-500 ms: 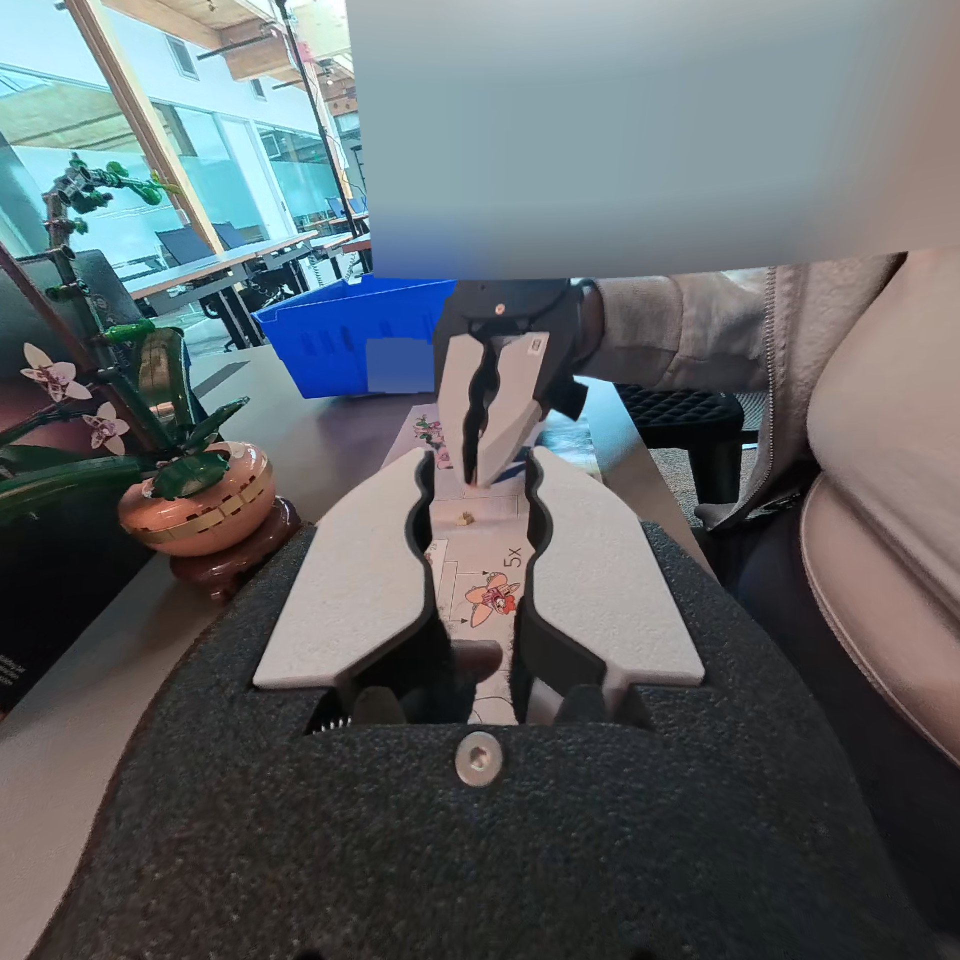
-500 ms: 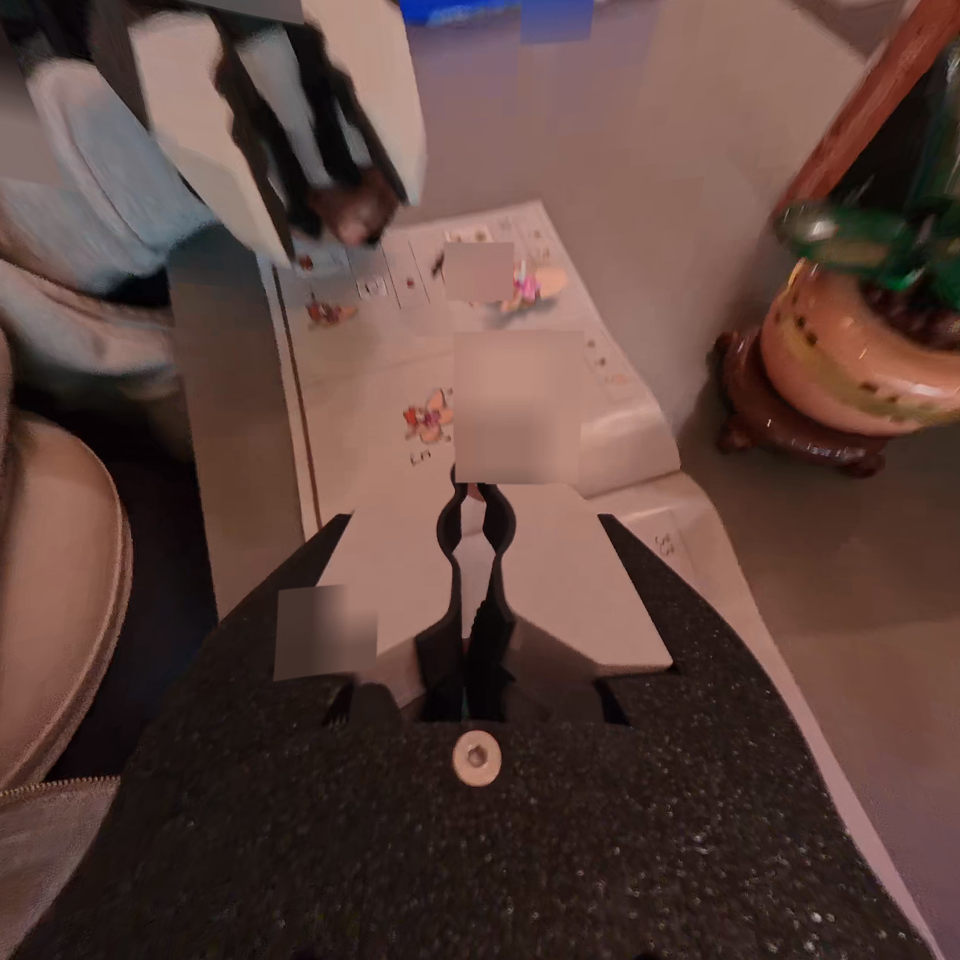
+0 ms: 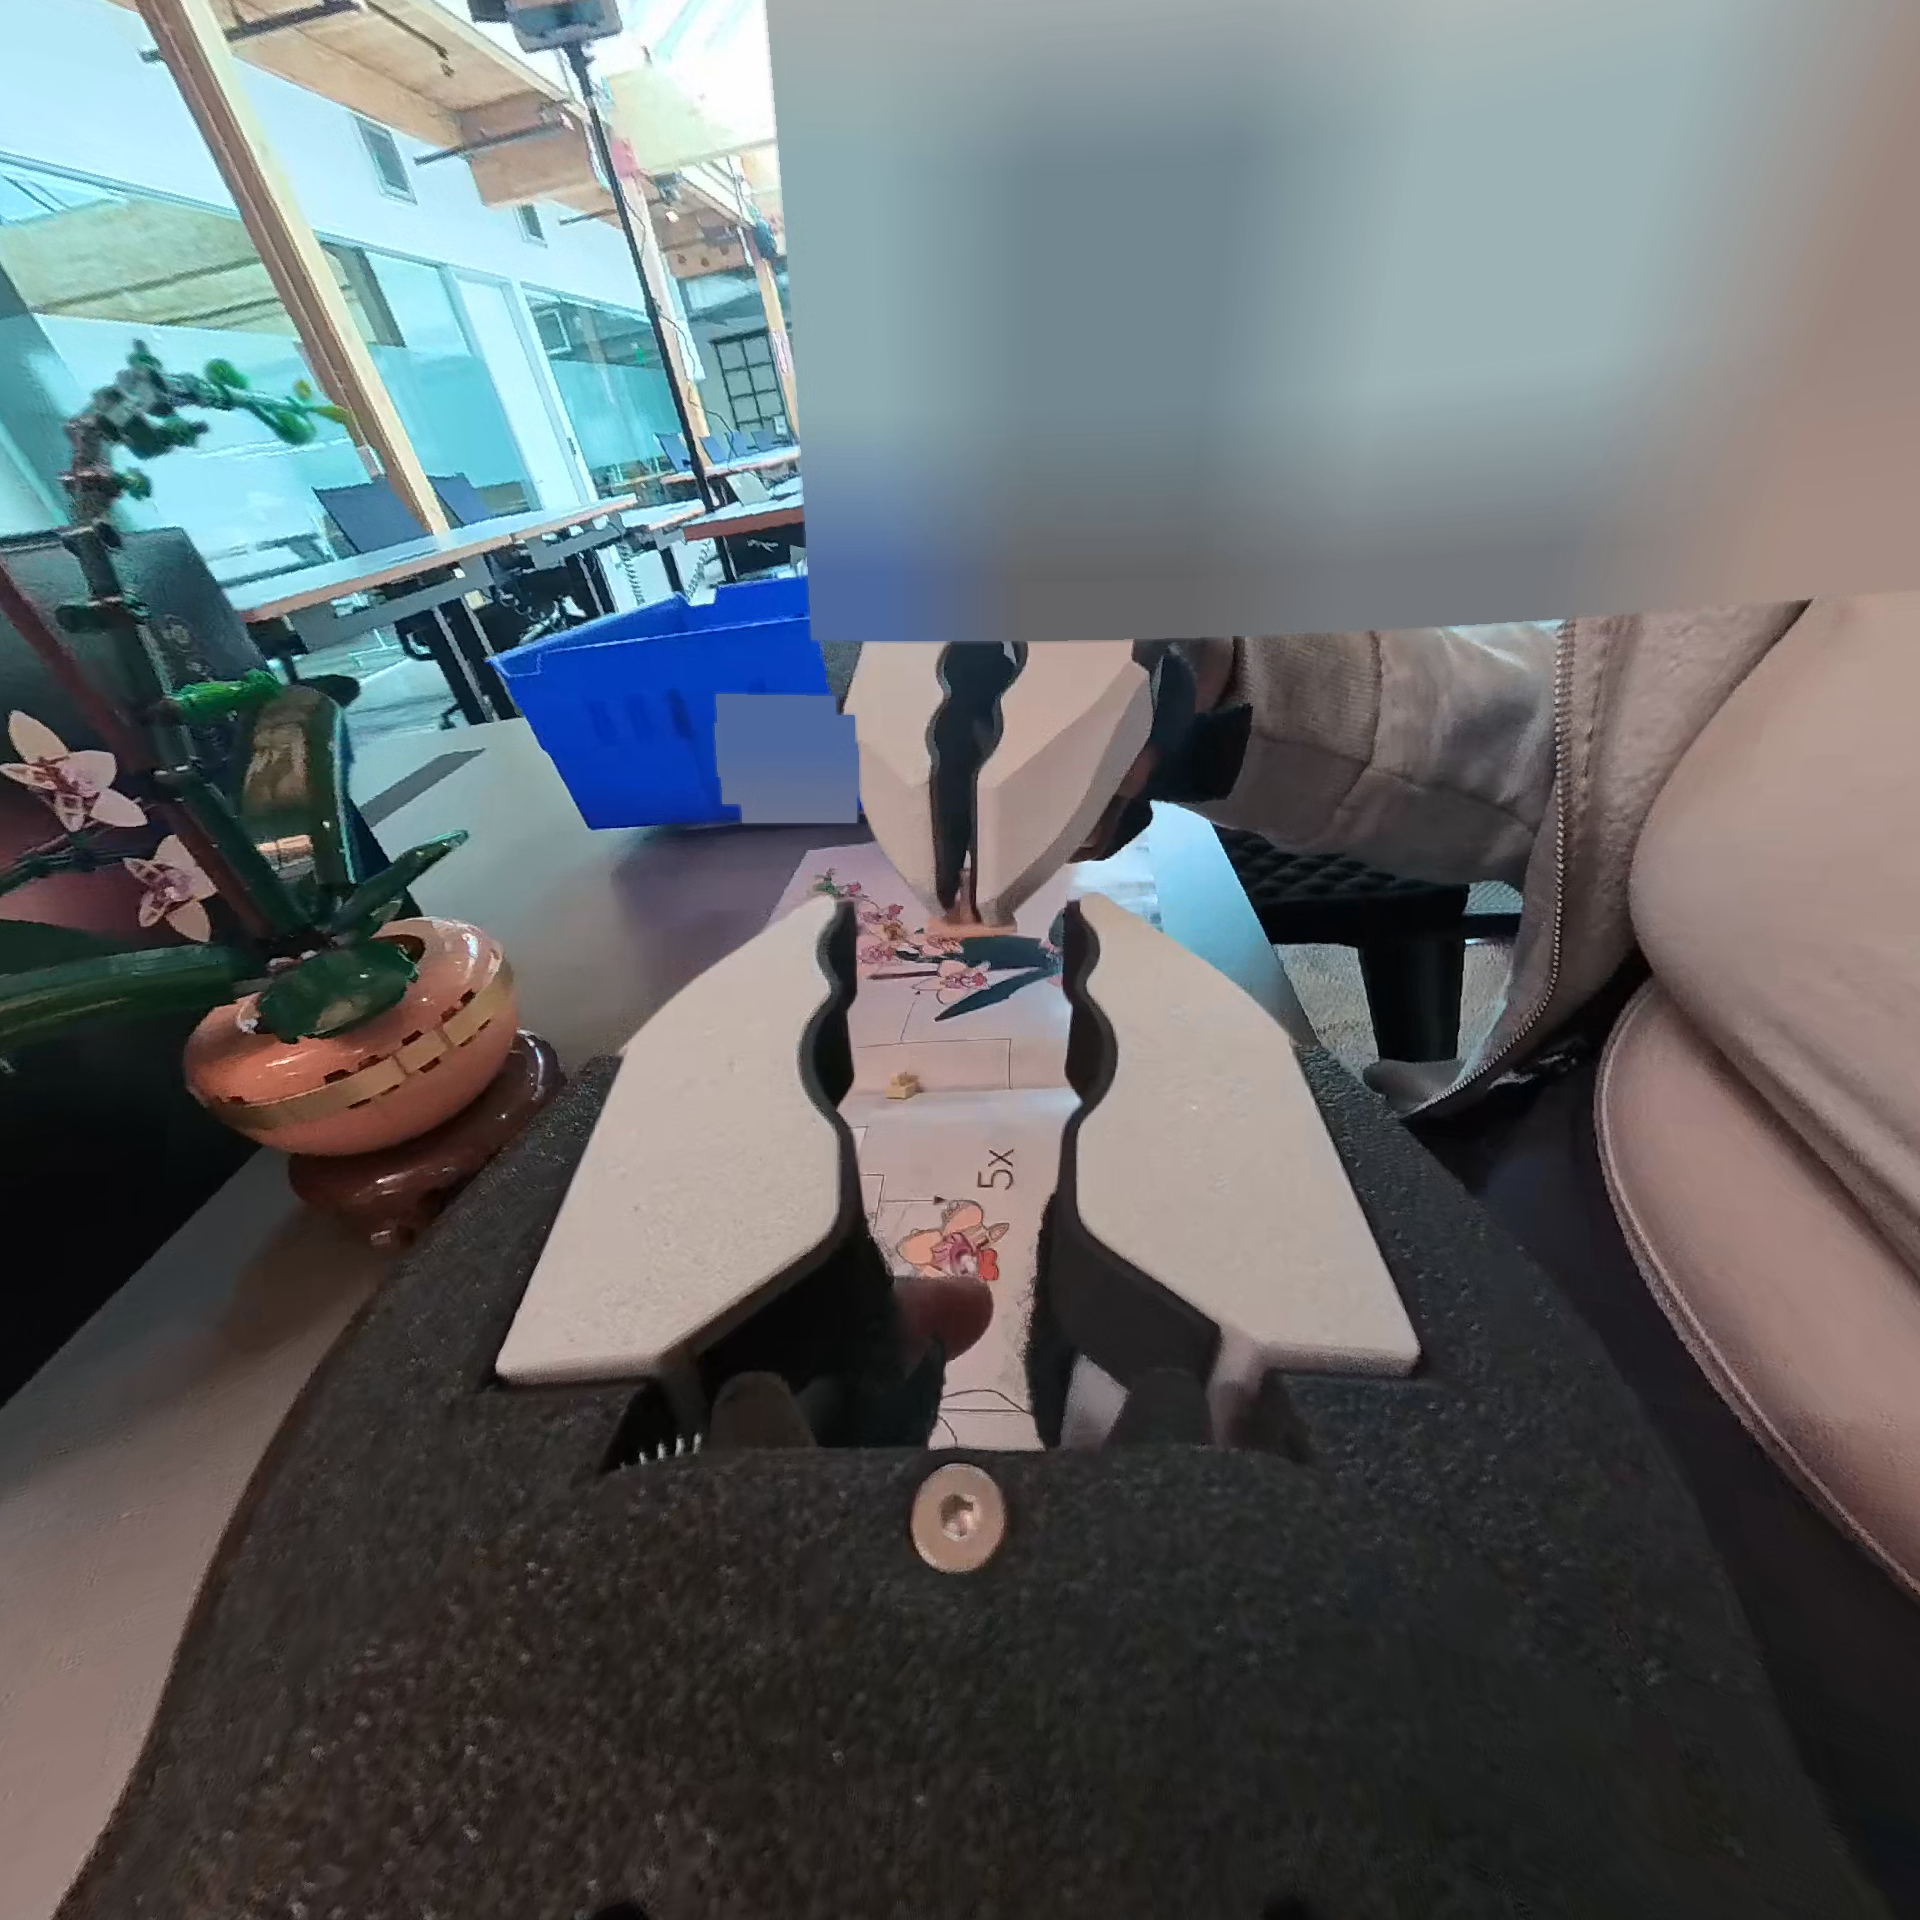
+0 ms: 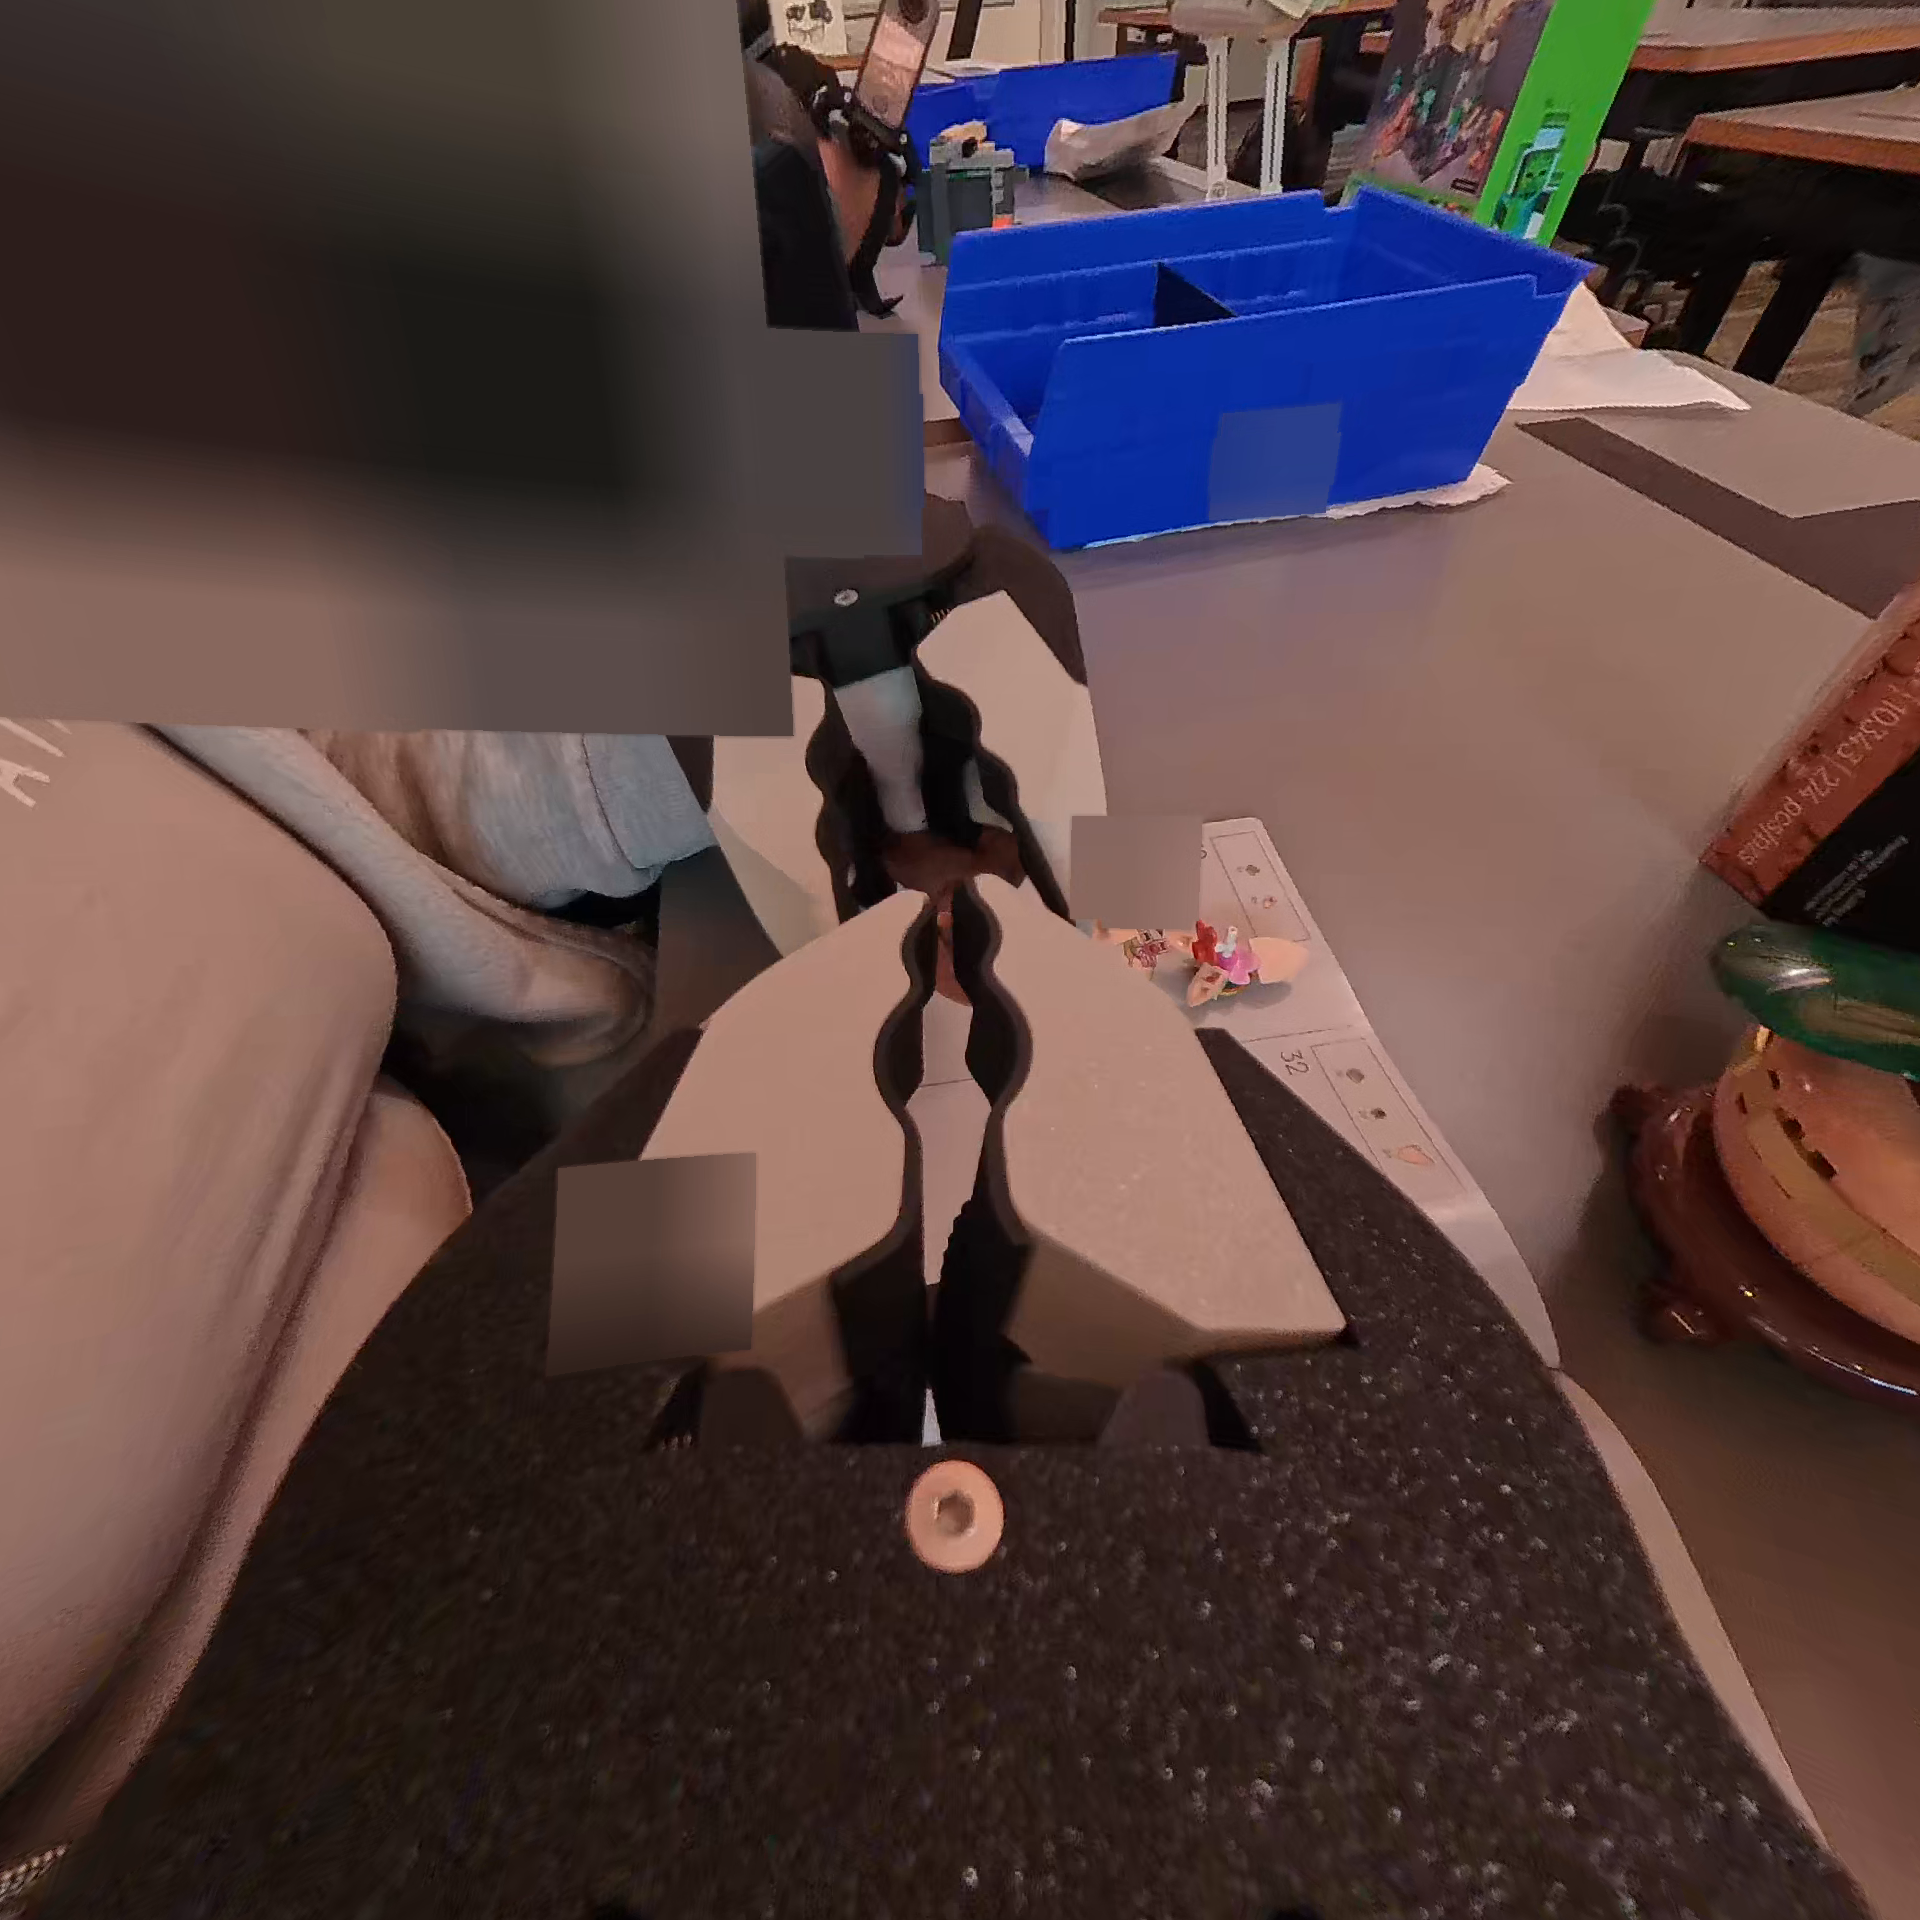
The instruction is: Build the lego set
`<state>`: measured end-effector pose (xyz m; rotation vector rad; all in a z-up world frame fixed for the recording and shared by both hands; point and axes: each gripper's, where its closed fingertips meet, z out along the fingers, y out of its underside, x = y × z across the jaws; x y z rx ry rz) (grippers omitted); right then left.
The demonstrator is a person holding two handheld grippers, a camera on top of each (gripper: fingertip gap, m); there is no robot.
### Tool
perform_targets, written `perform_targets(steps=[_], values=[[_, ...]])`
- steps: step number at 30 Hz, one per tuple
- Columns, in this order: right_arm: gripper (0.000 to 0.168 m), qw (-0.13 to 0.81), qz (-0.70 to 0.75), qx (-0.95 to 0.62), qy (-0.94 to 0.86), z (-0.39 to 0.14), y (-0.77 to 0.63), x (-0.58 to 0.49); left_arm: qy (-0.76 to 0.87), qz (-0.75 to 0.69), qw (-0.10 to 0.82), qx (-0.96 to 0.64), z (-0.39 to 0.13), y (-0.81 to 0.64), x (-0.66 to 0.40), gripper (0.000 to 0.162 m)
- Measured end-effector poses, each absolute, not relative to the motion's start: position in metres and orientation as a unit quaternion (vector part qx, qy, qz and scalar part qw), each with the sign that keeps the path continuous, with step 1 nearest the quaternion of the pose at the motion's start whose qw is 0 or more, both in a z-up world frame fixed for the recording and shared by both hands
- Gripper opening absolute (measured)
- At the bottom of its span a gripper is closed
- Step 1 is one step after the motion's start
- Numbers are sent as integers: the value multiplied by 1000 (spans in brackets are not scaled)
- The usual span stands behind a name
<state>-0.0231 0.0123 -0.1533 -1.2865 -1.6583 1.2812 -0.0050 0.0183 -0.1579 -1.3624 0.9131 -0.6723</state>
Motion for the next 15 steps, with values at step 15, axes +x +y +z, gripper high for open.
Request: perform_targets(steps=[15], values=[[3,360,517,-473,-616,-150,9,-39,390,-292,623,-612,-162,21,-7,23]])
